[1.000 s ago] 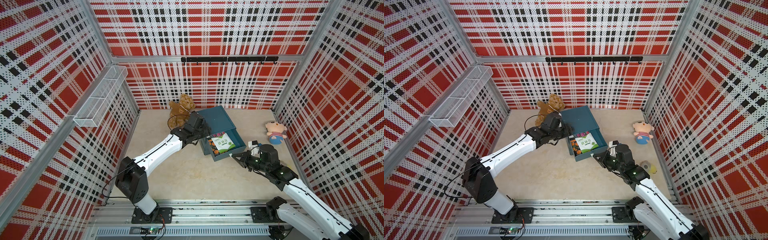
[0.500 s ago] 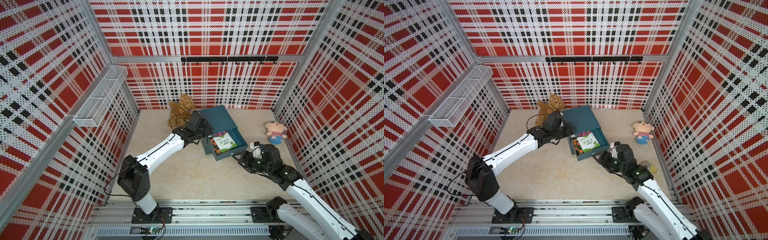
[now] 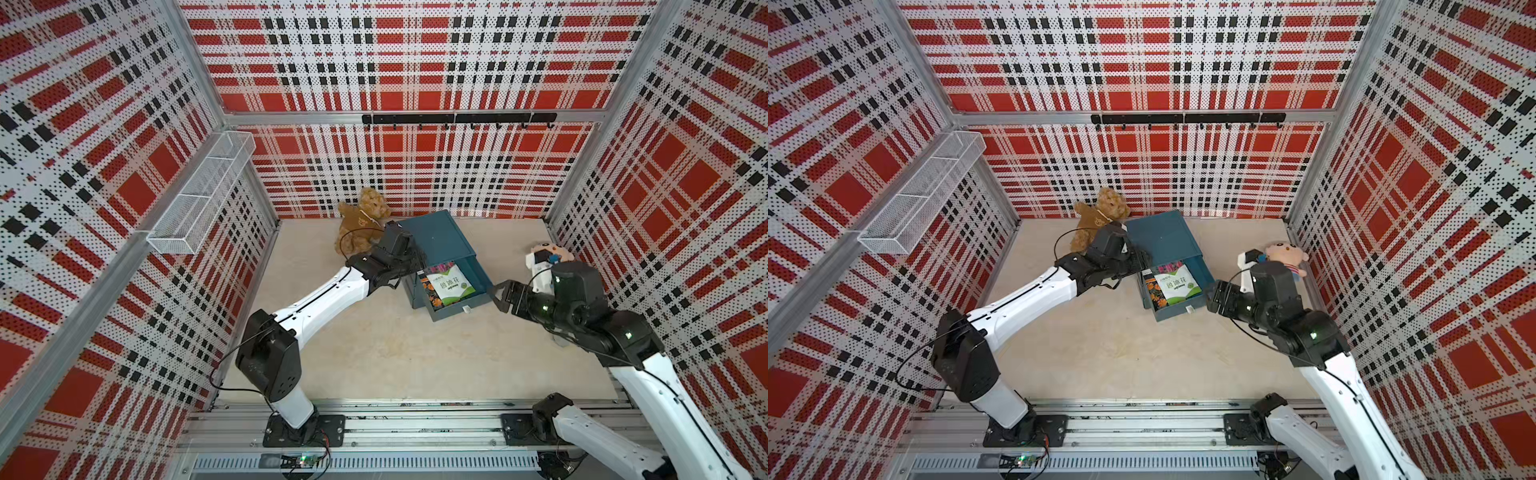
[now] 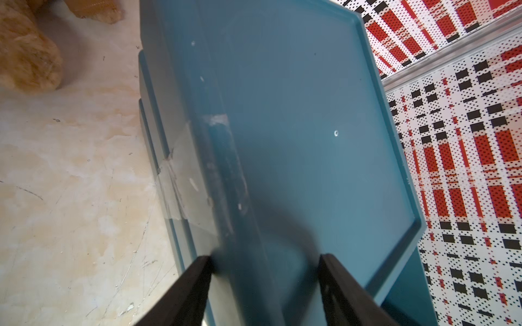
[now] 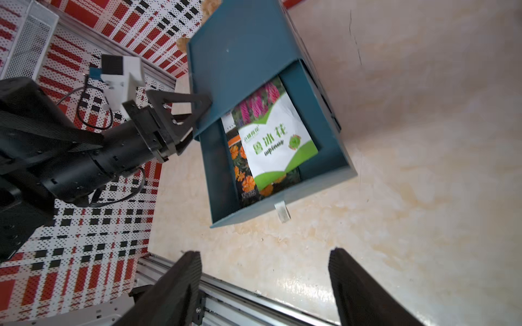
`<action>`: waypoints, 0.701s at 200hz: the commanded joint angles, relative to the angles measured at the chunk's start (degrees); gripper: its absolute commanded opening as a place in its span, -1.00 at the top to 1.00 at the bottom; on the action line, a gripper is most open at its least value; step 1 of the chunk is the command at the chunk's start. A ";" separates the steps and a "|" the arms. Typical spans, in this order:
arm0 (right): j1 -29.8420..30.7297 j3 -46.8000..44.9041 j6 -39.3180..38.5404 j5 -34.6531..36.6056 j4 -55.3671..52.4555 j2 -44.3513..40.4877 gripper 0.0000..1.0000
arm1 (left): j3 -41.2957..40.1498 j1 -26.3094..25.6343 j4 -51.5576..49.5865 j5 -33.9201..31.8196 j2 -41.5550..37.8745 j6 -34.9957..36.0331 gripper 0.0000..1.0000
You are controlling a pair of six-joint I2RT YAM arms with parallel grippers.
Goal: Take the seed bags out of the drawer
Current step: Pick up the seed packet from the drawer.
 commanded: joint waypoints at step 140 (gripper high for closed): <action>7.83 14.03 -19.35 12.65 -0.69 36.68 -0.81 | -2.42 0.33 -3.60 3.33 3.06 1.64 -0.34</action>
